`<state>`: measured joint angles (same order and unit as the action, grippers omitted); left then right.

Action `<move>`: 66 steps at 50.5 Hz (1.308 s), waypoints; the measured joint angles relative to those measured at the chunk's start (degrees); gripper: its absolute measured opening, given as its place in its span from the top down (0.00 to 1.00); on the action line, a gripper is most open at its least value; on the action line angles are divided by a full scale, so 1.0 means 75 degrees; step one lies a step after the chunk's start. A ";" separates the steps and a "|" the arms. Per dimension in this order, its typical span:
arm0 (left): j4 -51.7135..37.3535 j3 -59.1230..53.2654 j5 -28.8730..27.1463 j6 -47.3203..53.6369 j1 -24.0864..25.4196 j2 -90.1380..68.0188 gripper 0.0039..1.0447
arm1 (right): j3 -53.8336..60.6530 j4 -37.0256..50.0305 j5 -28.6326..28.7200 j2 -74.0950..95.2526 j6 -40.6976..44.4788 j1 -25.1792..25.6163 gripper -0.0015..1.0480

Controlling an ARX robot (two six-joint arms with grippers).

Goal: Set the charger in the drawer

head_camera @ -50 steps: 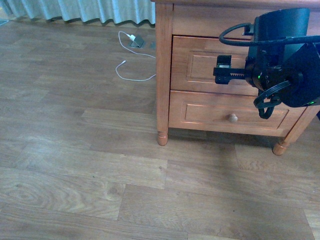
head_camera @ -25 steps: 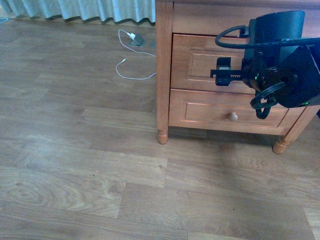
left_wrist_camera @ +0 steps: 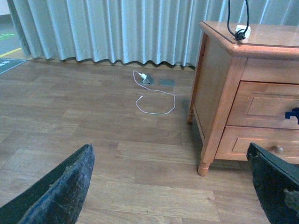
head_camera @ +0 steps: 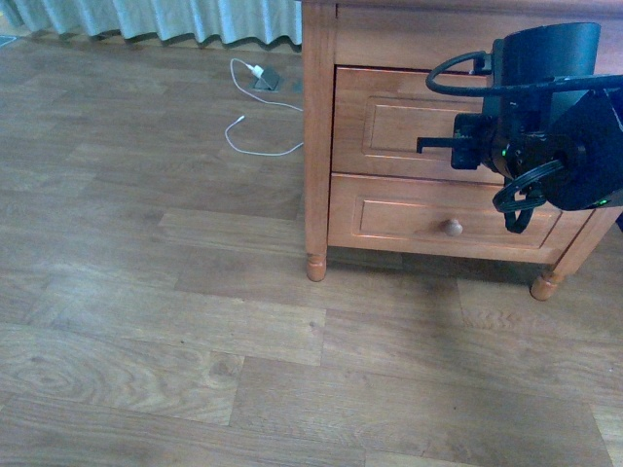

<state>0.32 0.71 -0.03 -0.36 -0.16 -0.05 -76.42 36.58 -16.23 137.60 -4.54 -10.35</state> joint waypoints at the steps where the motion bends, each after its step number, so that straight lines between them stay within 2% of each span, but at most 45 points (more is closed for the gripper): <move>1: 0.0000 0.0000 0.0000 0.0000 0.0000 0.0000 0.05 | 0.0064 0.0000 0.0052 -0.0035 -0.0029 0.0000 0.78; 7: 0.0000 0.0000 0.0000 -0.0003 0.0000 0.0000 0.05 | 0.0851 -0.0032 0.0513 -0.0571 -0.0373 0.0047 0.79; 19: 0.0000 0.0000 0.0000 0.0000 0.0000 0.0000 0.05 | 0.2841 0.0067 0.0892 -0.1827 -0.0839 -0.0093 0.79; 27: 0.0000 0.0000 0.0000 0.0000 0.0000 0.0000 0.05 | 0.4911 0.0154 0.1341 -0.3246 -0.0915 -0.0204 0.79; 36: 0.0000 0.0000 0.0000 0.0000 0.0000 0.0000 0.05 | 0.5995 0.0122 0.1679 -0.4109 -0.0831 -0.0306 0.79; 47: 0.0000 0.0000 0.0000 -0.0003 0.0000 0.0000 0.05 | 0.6400 -0.0067 0.1751 -0.4782 -0.0775 -0.0460 0.50; 62: 0.0000 0.0000 0.0000 0.0000 0.0000 0.0000 0.05 | 0.6735 -0.1279 0.1947 -0.6985 -0.0857 -0.0466 0.06; 66: 0.0000 0.0000 0.0000 0.0000 0.0000 0.0000 0.05 | 0.6735 -0.1740 0.1990 -0.7726 -0.0866 -0.0388 0.08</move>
<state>0.32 0.71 -0.03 -0.36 -0.16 -0.05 -25.91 23.53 -1.30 79.66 -11.03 -13.26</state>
